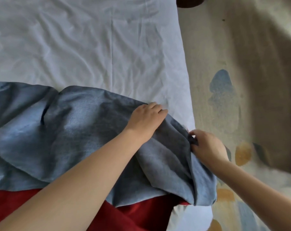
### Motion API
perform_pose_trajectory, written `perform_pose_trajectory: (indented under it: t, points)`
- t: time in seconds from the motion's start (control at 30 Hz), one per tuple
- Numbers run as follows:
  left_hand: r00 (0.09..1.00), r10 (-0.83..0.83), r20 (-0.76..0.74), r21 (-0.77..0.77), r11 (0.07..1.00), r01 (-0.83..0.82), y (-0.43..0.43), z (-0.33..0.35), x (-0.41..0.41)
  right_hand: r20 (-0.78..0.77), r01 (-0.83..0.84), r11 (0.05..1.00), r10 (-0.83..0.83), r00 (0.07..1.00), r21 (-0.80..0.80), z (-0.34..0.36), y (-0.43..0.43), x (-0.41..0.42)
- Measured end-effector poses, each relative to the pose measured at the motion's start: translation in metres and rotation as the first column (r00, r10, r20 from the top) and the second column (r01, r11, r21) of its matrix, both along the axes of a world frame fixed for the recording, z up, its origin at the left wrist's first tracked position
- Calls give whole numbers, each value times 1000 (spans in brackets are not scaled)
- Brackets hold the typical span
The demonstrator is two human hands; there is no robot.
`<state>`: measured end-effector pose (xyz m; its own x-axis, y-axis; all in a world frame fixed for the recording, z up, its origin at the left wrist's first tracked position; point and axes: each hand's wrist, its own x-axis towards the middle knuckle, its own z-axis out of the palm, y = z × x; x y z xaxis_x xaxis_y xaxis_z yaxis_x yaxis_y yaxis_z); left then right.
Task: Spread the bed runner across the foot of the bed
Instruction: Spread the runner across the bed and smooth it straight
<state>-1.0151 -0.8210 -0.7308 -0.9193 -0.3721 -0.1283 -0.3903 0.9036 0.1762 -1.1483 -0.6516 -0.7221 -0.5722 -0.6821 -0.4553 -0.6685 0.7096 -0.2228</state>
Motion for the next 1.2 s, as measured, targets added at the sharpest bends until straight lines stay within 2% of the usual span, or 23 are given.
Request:
perform_pose_trajectory:
  t: [0.2, 0.33, 0.4, 0.47, 0.53, 0.63, 0.67, 0.73, 0.8, 0.83, 0.9, 0.97, 1.03, 1.1, 1.2]
  points:
    - [996, 41, -75, -36, 998, -43, -16, -1, -3, -94, -78, 974, 59, 994, -215, 13, -38, -23]
    - [964, 145, -222, -129, 976, -176, -61, 20, -7, -221, -165, 918, 87, 971, -362, 38, -97, -48]
    - [945, 221, -240, -186, 945, -268, -90, 33, -8, -262, -164, 902, 58, 963, -400, 48, -132, -62]
    - [926, 302, -226, -203, 915, -348, -110, 40, -7, -229, -134, 884, 32, 973, -448, 49, -165, -71]
    - [929, 338, -147, -203, 909, -363, -117, 38, -3, -160, -144, 908, 87, 983, -394, 38, -189, -70]
    - [953, 304, 18, -204, 934, -294, -118, 28, 6, -95, -264, 952, 251, 963, -157, 12, -204, -66]
    - [950, 310, 25, -212, 931, -298, -121, 27, 8, -102, -271, 951, 258, 961, -147, 9, -206, -67]
    - [936, 351, -29, -264, 900, -346, -133, 29, 7, -156, -231, 931, 194, 969, -282, 13, -213, -74]
    - [898, 425, -113, -307, 845, -438, -145, 33, 1, -214, -200, 861, 110, 971, -467, 22, -223, -74]
    - [880, 460, -122, -309, 824, -474, -148, 34, -2, -199, -209, 839, 122, 972, -502, 23, -227, -72]
    - [854, 512, -90, -295, 805, -514, -149, 33, -7, -74, -251, 856, 245, 967, -451, 18, -228, -64]
    - [859, 506, -79, -270, 819, -507, -141, 31, -8, 78, -273, 905, 314, 946, -326, 9, -215, -59]
    - [892, 436, -115, -267, 852, -451, -123, 31, -8, 31, -313, 909, 334, 942, -275, 7, -195, -56]
    - [912, 365, -187, -254, 879, -404, -97, 34, -9, -37, -314, 901, 318, 947, -300, 7, -176, -50]
    - [908, 329, -260, -134, 919, -371, -47, 35, -9, -77, -340, 877, 334, 939, -339, 6, -140, -40]
